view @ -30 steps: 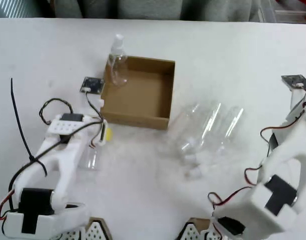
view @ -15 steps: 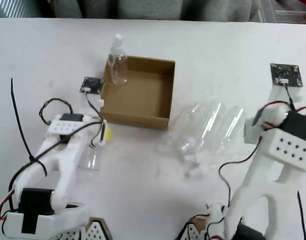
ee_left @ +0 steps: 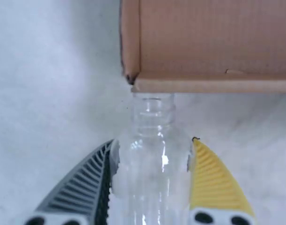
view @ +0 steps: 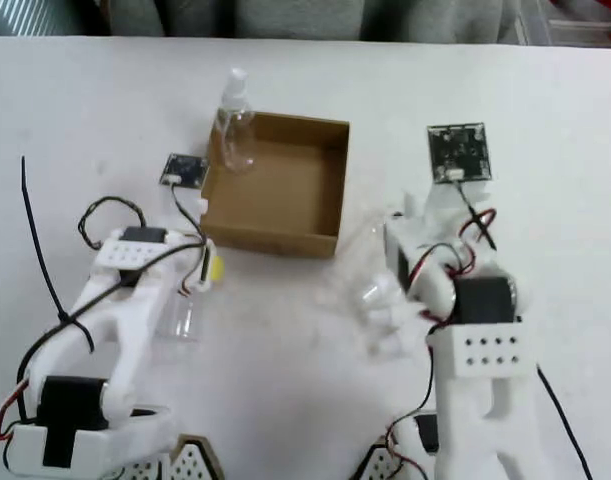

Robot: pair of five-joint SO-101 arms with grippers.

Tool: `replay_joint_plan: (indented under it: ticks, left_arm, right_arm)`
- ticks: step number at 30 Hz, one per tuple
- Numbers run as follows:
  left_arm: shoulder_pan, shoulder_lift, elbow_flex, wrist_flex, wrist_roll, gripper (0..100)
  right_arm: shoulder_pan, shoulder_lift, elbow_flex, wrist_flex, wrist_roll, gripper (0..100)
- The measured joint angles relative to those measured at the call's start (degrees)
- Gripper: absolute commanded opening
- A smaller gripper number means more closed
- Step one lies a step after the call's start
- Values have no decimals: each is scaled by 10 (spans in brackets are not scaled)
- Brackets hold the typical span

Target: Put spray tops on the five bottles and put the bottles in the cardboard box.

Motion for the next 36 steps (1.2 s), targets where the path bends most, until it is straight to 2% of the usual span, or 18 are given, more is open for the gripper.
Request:
replay_joint_plan:
  ticks: [11,16,20,24,30,36]
  left_arm:
    - [0,0,0,0,0,23]
    - [0,-40,24,-1,0,23]
    - [-2,-107,68,-10,-1,23]
    - [-3,-180,127,-55,-1,23]
    - [-3,-281,197,-106,-1,23]
    - [-3,-375,244,-118,-1,23]
  right_arm:
    - [-157,-96,212,-360,0,59]
    - [-189,-101,229,-462,0,59]
    - [-202,-101,229,-520,0,59]
    - [-204,-101,227,-556,-2,59]
    - [-204,-101,190,-559,-97,59]
    - [-237,-101,178,-563,-113,59]
